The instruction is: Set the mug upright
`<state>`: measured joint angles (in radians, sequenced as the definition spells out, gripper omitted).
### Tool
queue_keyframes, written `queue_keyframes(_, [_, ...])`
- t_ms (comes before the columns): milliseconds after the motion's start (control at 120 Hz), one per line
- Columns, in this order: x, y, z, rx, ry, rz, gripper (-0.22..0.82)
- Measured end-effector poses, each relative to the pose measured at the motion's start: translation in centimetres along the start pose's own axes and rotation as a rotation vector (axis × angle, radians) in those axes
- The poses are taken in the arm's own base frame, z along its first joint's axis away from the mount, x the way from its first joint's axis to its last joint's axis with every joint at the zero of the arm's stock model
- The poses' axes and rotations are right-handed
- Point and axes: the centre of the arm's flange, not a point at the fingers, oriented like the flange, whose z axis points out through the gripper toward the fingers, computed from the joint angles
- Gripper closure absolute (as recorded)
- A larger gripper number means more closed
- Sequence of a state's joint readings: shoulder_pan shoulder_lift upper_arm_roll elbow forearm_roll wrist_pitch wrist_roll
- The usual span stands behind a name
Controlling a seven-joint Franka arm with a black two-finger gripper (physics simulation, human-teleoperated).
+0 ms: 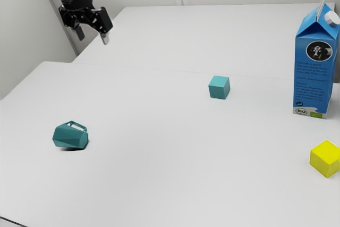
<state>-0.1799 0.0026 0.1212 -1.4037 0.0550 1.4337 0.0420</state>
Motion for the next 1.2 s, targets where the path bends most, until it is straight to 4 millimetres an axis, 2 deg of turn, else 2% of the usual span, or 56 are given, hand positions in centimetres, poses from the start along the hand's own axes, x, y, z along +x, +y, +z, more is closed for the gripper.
queue_keyframes(133, [-0.2, -0.6, 0.0, -0.006, -0.003, -0.024, 0.0])
queue_keyframes(267, [-0.9, -0.9, 0.9, -0.028, -0.043, -0.041, 0.0])
queue_keyframes(342, [-2.1, -0.8, 1.5, -0.096, -0.063, -0.041, 0.0])
queue_keyframes(375, [-3.0, -1.4, 2.1, -0.134, -0.074, -0.05, 0.0])
queue_keyframes(408, [-4.0, -3.5, 3.1, -0.177, -0.087, -0.086, 0.0])
queue_keyframes(475, [-6.7, -10.0, 5.2, -0.251, -0.1, -0.207, 0.0])
queue_keyframes(525, [-8.7, -13.4, 6.6, -0.295, -0.107, -0.27, 0.0])
queue_keyframes(567, [-10.1, -15.6, 7.9, -0.324, -0.115, -0.311, 0.0])
queue_keyframes(658, [-12.7, -20.0, 12.2, -0.391, -0.144, -0.393, 0.0])
queue_keyframes(792, [-14.8, -26.1, 18.7, -0.473, -0.169, -0.499, 0.0])
queue_keyframes(892, [-16.3, -29.8, 21.8, -0.529, -0.151, -0.542, 0.0])
queue_keyframes(1075, [-18.0, -33.9, 27.1, -0.645, -0.107, -0.569, 0.0])
queue_keyframes(1125, [-17.4, -34.7, 29.0, -0.673, -0.1, -0.56, 0.0])
queue_keyframes(1200, [-14.8, -35.5, 31.1, -0.689, -0.091, -0.515, 0.0])
